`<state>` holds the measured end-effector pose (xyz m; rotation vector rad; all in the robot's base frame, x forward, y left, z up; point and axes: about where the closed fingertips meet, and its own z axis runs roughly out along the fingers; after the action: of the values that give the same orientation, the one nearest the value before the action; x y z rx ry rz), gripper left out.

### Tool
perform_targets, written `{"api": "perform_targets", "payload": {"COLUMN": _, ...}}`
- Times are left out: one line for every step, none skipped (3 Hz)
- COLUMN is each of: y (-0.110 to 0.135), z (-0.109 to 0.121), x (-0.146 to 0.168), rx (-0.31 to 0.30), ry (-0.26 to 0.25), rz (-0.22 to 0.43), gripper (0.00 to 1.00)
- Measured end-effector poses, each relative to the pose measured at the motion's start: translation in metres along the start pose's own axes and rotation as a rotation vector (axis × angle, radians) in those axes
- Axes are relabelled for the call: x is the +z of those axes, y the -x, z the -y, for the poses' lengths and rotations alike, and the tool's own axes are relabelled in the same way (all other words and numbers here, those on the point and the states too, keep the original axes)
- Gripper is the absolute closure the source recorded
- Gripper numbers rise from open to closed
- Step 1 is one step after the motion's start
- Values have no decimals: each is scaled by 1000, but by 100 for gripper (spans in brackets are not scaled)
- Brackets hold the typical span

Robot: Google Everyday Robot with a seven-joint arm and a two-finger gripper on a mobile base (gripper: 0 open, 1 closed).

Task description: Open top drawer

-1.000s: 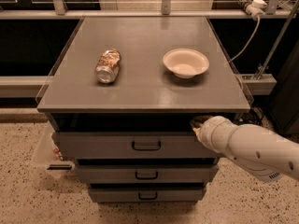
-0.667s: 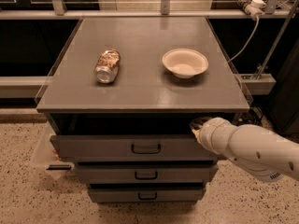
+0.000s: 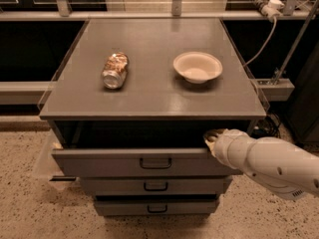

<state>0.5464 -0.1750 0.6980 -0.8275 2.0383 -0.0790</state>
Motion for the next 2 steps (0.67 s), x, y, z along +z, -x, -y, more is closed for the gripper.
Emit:
{"api": "perform_targets", "payload": {"y": -6, "z": -6, "x": -12, "rx": -6, "ry": 18, "rz": -12, "gripper": 100}}
{"api": "perform_targets", "payload": {"y": -6, "z": -6, "x": -12, "rx": -6, "ry": 18, "rz": -12, "gripper": 100}}
